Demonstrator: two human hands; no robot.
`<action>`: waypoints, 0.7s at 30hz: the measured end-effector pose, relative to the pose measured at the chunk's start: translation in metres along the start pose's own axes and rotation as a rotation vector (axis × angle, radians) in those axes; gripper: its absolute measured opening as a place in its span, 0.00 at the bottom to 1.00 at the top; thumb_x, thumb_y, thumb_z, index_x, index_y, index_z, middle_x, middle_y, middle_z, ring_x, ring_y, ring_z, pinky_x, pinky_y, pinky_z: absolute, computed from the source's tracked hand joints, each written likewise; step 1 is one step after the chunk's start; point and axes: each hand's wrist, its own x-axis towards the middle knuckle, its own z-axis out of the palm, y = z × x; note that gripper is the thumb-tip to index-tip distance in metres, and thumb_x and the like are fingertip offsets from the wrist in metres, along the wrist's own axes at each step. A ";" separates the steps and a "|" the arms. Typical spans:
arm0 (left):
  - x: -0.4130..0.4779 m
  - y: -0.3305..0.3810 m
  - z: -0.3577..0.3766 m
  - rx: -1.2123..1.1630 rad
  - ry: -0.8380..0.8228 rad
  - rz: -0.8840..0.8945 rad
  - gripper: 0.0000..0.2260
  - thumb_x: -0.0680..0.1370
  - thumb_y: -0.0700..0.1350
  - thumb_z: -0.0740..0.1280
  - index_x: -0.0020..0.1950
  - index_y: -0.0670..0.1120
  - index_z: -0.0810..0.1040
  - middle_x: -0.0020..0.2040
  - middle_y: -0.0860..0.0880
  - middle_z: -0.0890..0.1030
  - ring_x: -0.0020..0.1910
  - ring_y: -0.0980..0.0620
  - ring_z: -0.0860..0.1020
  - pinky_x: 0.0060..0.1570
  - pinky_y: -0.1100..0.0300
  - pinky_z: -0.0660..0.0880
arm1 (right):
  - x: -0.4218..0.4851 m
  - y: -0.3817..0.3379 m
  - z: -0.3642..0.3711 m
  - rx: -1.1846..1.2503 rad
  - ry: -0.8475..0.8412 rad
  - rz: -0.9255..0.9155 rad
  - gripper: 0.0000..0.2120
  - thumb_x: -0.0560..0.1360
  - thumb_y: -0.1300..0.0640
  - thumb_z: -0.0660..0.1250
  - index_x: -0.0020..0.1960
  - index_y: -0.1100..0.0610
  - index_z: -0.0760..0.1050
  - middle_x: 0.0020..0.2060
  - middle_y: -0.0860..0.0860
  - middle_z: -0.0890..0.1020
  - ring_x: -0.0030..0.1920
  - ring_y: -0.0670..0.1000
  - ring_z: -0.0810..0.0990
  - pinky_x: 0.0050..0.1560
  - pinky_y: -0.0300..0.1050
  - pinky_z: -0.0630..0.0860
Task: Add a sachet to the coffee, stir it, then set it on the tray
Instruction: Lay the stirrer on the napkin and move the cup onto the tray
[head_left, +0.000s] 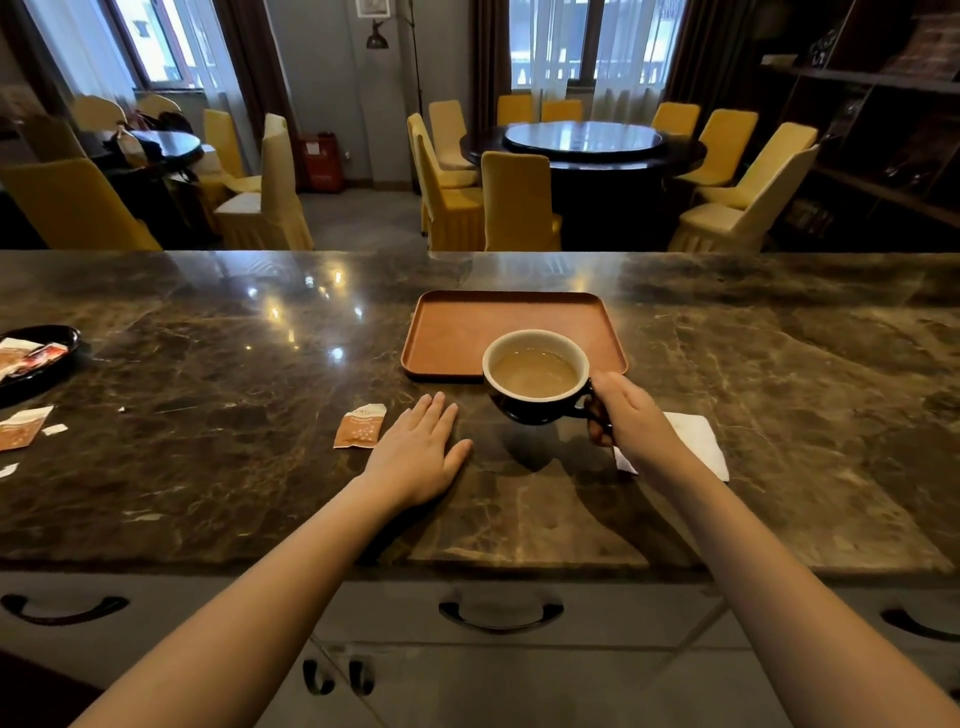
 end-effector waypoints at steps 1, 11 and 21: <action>0.004 0.001 0.000 -0.001 0.004 -0.002 0.28 0.79 0.59 0.48 0.75 0.47 0.47 0.78 0.46 0.46 0.76 0.49 0.44 0.73 0.53 0.44 | 0.004 -0.001 -0.002 0.020 0.001 -0.005 0.15 0.80 0.50 0.51 0.40 0.53 0.70 0.33 0.52 0.69 0.32 0.48 0.67 0.32 0.39 0.66; 0.024 0.002 0.007 -0.033 0.063 0.016 0.29 0.79 0.60 0.47 0.75 0.48 0.47 0.78 0.48 0.47 0.76 0.52 0.44 0.72 0.57 0.41 | 0.061 -0.007 -0.018 -0.040 -0.029 -0.065 0.16 0.80 0.50 0.50 0.44 0.61 0.68 0.32 0.53 0.68 0.32 0.49 0.67 0.31 0.37 0.66; 0.024 -0.002 0.017 -0.064 0.141 0.031 0.38 0.70 0.68 0.38 0.75 0.49 0.47 0.78 0.50 0.46 0.74 0.58 0.41 0.70 0.61 0.37 | 0.121 0.000 -0.016 -0.003 -0.127 -0.071 0.15 0.80 0.51 0.50 0.43 0.58 0.69 0.31 0.52 0.67 0.30 0.47 0.66 0.31 0.38 0.65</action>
